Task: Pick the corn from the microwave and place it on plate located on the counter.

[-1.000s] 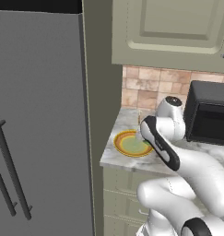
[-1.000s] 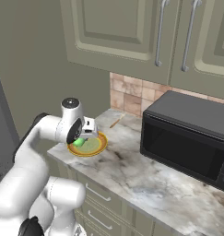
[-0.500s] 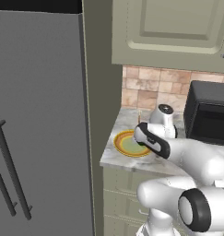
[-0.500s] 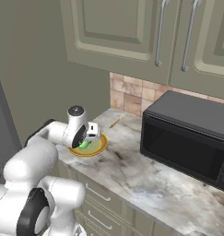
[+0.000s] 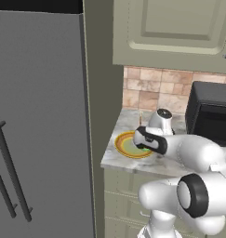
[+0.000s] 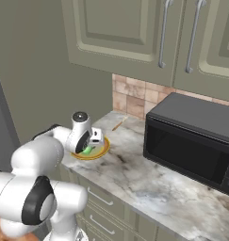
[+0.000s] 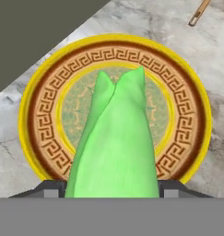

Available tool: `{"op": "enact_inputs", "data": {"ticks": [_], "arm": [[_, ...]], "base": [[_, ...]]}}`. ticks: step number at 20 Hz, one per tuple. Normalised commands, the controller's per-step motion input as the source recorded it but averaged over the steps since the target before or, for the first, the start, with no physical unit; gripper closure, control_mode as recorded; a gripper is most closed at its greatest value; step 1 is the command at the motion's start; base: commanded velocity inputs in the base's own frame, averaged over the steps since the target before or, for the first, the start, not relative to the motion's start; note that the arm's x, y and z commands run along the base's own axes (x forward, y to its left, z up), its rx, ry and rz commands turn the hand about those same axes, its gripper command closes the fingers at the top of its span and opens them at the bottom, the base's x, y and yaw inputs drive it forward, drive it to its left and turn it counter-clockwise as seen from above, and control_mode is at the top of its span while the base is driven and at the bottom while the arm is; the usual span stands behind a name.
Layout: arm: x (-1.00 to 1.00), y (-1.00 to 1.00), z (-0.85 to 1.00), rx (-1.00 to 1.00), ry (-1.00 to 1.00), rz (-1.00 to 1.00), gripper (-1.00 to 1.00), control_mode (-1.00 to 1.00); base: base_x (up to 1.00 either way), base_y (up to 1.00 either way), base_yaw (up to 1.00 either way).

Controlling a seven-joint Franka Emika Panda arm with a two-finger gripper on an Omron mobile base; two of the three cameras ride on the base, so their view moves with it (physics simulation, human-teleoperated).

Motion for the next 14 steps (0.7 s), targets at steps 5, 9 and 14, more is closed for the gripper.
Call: {"op": "enact_inputs", "data": {"ticks": [5,9,14], "arm": [[0.36,0.07,-0.2,0.0,0.0,0.0,1.0,-1.0],[0.6,0.02,-0.18,0.0,0.01,0.0,1.0,-1.0],[0.41,0.0,-0.2,0.0,0.05,0.0,1.0,-1.0]], "base": [[0.0,0.0,0.0],[0.0,0.0,0.0],[0.0,0.0,0.0]]}}
